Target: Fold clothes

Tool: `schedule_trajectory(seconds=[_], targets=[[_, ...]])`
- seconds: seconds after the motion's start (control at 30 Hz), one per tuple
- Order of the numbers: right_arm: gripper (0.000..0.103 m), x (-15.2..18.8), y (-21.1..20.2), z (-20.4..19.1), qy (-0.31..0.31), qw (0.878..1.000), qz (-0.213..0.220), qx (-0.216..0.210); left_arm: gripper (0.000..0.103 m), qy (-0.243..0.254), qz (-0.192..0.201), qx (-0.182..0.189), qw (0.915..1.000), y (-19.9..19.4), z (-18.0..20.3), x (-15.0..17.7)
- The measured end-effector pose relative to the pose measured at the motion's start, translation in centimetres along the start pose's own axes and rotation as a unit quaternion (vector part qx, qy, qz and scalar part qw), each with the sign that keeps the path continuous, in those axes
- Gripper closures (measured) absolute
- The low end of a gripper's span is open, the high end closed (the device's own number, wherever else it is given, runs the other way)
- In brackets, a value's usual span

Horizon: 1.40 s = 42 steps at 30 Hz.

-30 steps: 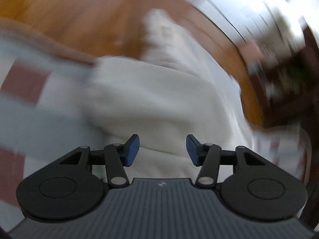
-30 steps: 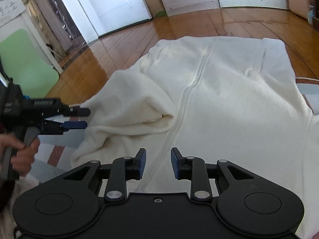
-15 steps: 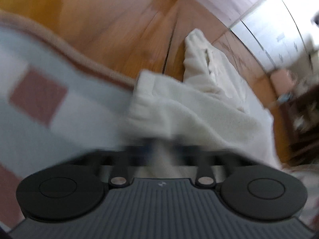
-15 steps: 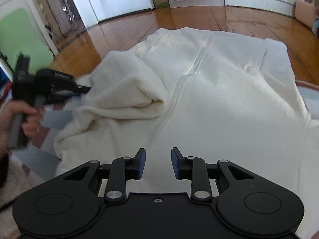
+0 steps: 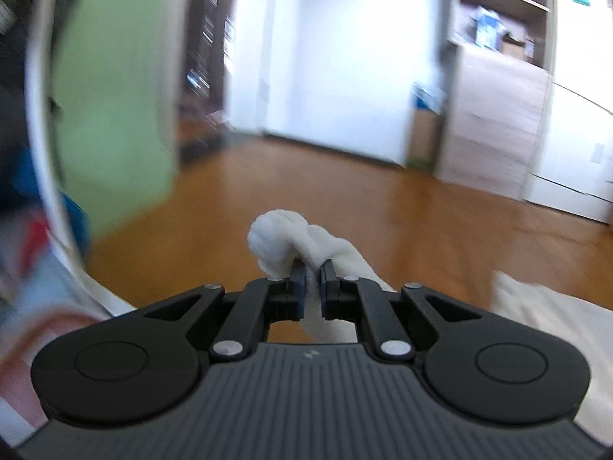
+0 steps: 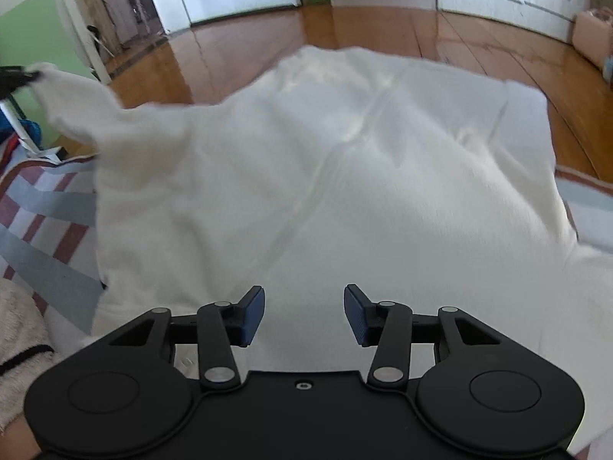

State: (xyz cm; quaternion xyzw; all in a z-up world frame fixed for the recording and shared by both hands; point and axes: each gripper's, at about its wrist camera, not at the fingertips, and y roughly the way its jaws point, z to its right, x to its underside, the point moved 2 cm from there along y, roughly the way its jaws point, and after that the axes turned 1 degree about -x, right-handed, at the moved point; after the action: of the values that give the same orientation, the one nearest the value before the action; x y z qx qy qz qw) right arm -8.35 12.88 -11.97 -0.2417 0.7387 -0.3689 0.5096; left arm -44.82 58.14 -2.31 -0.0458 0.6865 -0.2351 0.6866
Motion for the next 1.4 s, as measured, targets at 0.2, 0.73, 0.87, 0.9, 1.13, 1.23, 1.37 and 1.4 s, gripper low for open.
schedule_trajectory(seconds=[0.2, 0.73, 0.87, 0.9, 1.13, 1.23, 1.37, 1.4], targets=[[0.052, 2.3, 1.2, -0.3, -0.027, 0.998, -0.046, 0.023, 0.096, 0.05, -0.019, -0.046, 0.9975, 2.7, -3.4, 2.0], [0.052, 2.5, 1.6, -0.6, -0.042, 0.996, -0.069, 0.024, 0.049, -0.055, -0.128, -0.075, 0.9874, 13.0, -5.9, 7.4], [0.052, 1.4, 0.7, -0.8, -0.013, 0.999, -0.042, -0.014, 0.049, -0.166, -0.243, 0.042, 0.9549, 12.6, -5.4, 11.8], [0.052, 1.1, 0.5, -0.8, -0.003, 0.999, -0.032, -0.028, 0.049, -0.191, -0.269, 0.07, 0.9414, 12.2, -4.9, 13.0], [0.051, -1.5, 2.4, -5.6, -0.029, 0.992, -0.027, -0.119, 0.047, -0.283, -0.365, 0.204, 0.8633, 10.6, 0.4, 17.9], [0.051, -1.5, 4.4, -9.3, -0.064, 0.985, -0.05, -0.154, 0.04, -0.296, -0.362, 0.211, 0.8587, 11.1, 1.8, 18.4], [0.05, -0.3, 5.5, -14.4, -0.145, 0.974, -0.06, -0.161, 0.037, -0.336, -0.363, 0.212, 0.8426, 11.6, 1.9, 19.1], [0.047, -0.1, 5.6, -15.3, -0.163, 0.972, -0.06, -0.157, 0.037, -0.348, -0.365, 0.217, 0.8359, 11.7, 2.1, 19.5]])
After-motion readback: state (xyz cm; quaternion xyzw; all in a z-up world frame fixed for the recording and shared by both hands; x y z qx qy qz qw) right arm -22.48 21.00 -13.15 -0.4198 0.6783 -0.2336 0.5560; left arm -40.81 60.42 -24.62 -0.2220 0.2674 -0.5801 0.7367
